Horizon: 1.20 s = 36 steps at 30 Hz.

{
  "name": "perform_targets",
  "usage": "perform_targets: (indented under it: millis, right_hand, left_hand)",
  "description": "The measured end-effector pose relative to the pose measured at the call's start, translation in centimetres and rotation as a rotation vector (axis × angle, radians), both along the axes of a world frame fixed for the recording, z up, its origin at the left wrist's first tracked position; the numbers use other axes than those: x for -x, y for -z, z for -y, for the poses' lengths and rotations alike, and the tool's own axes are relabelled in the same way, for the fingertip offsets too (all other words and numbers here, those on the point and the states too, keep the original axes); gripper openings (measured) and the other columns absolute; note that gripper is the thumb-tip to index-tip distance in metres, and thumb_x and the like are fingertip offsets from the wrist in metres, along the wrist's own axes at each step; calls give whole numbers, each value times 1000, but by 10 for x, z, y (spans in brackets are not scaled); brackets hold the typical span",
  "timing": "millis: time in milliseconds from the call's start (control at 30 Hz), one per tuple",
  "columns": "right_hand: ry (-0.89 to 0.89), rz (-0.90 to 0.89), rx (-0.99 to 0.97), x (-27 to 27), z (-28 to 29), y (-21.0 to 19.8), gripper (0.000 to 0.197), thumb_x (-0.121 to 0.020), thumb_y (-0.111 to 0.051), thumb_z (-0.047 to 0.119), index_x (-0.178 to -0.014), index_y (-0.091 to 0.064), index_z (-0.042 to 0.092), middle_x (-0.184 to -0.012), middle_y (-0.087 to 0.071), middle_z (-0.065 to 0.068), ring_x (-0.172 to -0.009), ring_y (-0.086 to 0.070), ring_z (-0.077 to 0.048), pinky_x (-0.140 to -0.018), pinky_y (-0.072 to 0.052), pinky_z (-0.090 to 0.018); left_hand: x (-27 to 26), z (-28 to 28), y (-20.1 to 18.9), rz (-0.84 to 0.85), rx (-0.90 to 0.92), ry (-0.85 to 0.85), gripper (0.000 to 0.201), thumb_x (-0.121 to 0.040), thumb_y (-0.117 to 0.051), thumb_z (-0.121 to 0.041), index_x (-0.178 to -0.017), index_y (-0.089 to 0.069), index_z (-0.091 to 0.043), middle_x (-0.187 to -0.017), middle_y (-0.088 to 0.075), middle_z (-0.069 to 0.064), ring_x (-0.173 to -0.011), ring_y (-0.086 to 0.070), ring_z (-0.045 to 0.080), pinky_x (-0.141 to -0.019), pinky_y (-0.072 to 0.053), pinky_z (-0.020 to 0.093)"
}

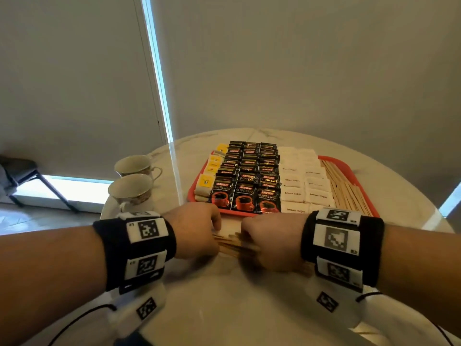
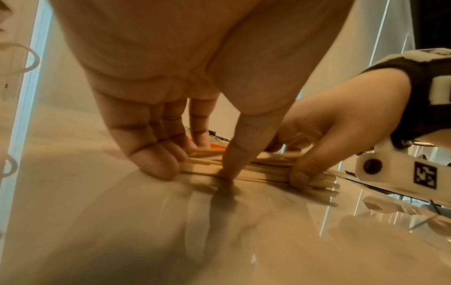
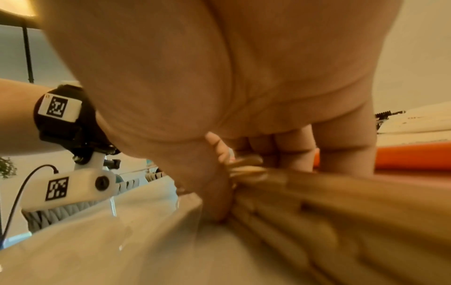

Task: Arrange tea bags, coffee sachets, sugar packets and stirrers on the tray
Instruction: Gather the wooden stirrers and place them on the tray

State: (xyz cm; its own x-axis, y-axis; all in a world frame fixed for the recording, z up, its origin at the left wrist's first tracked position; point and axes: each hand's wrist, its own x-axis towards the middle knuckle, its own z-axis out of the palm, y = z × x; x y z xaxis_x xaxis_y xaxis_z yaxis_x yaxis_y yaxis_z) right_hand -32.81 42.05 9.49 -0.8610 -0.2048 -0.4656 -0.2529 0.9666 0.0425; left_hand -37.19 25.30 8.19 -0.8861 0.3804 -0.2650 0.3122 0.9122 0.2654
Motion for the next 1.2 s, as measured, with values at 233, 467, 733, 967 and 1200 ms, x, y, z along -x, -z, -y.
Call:
perform_targets:
  millis: [233,467,733,967,1200]
  right_hand:
    - [35,-4,48,10,2,2,32,-101,-52,18,-133,-53,23,-110,-62,2,-97,-61,-17,-88,-57,-34]
    - [158,-59,326,22,-12,-17,16,-104,-44,21,-116,-53,27,-97,-61,2,-83,-57,-14,-71,-49,-29]
    - [428,136,1169,37,-31,-23,14,-107,-45,17,-119,-53,12,-86,-59,-9,-65,-58,-22,-63,-53,-39]
    - [536,247,1557,55,-50,-28,15,-106,-49,26,-110,-62,21,-75,-51,-4,-50,-37,-12,-42,-32,-22]
    - [599,227,1653,81,-54,-31,27,-100,-58,39,-85,-49,18,-61,-39,-1,-43,-33,-10,-39,-29,-20]
  left_hand:
    - [9,16,-7,-66,-234,-7,20,-87,-77,-33,-101,-63,-35,-98,-63,-10,-89,-61,8,-72,-50,24]
    - [37,25,-7,-63,-696,-167,41,-93,-74,-34,-132,-62,-36,-119,-65,-14,-106,-63,7,-91,-57,32]
    - [59,-16,-29,-135,-1261,-95,44,-85,-70,-30,-128,-63,-34,-119,-73,-6,-108,-74,18,-96,-60,47]
    - [85,-57,-53,-95,-1334,9,31,-99,-62,-1,-125,-65,-17,-113,-68,6,-102,-76,20,-85,-64,49]
    - [106,-86,-61,-92,-1319,101,36,-94,-63,7,-124,-64,-13,-112,-75,0,-103,-76,20,-88,-63,43]
